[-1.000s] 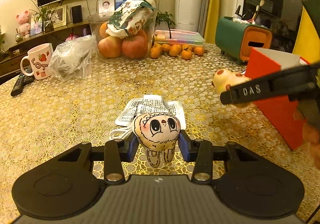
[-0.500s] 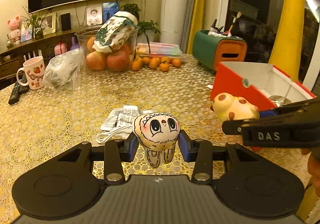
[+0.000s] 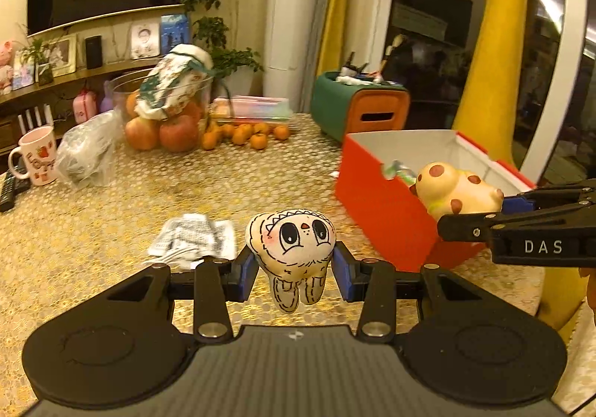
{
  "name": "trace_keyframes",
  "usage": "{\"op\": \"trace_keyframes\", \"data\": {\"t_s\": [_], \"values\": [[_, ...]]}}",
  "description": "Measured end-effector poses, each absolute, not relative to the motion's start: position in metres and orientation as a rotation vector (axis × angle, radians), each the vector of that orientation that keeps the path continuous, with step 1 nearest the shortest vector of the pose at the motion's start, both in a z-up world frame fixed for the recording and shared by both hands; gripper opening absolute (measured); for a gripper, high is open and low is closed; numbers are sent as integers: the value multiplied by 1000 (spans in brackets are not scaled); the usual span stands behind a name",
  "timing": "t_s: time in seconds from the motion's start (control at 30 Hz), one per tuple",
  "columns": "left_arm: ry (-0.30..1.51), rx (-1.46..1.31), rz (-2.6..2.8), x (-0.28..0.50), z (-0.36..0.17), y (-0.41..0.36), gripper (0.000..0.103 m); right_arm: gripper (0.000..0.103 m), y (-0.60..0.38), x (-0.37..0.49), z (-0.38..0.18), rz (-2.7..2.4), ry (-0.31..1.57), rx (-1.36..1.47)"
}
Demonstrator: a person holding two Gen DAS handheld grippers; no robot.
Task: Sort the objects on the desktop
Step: 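Carry the plush and pig toy together over the red box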
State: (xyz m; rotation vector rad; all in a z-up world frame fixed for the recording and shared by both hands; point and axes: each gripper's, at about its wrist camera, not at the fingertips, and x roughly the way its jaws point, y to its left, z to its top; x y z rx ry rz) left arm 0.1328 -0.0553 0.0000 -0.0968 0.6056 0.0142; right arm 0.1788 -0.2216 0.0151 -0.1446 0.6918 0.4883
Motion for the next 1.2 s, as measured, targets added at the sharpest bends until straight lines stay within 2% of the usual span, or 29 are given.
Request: {"op": "trace_keyframes", "data": {"t_s": [0.53,1.2], "values": [[609,-27,-121,178,24,-119,41,43,-307,215,34,353,647,-108],[669,77,-224,285,18,-170,41,43,-363,285,14,245,675,-107]]}}
